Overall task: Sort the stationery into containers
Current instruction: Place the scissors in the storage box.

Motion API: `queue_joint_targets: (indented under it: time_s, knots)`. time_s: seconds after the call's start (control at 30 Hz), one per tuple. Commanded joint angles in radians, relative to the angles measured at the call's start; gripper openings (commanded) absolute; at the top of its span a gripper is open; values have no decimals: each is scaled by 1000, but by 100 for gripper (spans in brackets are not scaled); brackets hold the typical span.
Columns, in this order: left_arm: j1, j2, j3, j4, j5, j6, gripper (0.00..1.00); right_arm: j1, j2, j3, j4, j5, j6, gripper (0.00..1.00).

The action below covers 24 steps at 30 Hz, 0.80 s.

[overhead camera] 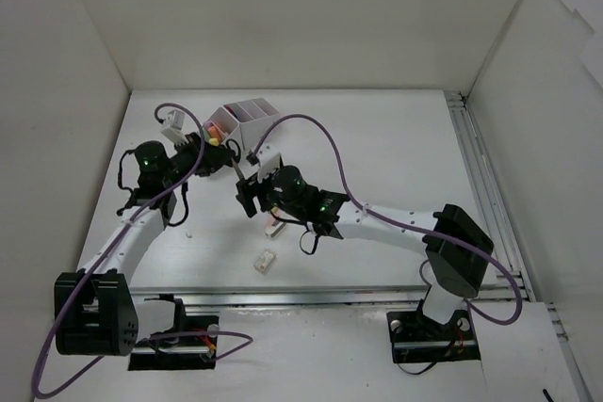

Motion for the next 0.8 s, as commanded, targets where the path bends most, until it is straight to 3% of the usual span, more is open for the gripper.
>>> queue_joint_targets:
  time_s: [0.0, 0.03, 0.07, 0.23, 0.4, 0.6, 0.77]
  knots:
    - [4, -4, 151, 81, -46, 101, 0, -31, -122, 0, 92, 32, -1, 72]
    - [4, 5, 174, 79, -51, 112, 0, -50, -151, -11, 90, 35, 2, 94]
    - [4, 28, 228, 74, -53, 131, 0, -59, -169, -33, 89, 38, 0, 98]
    - [4, 187, 433, 55, -11, 249, 0, -149, -290, -110, 49, 118, -13, 98]
    - [33, 391, 739, 2, 151, 334, 0, -266, -351, -156, -25, 141, -61, 98]
    - [44, 634, 1020, 45, 256, 352, 0, -422, -325, -110, -77, 5, -112, 98]
    - [26, 801, 1257, -34, 192, 402, 0, -509, -298, -43, -138, -116, -95, 98]
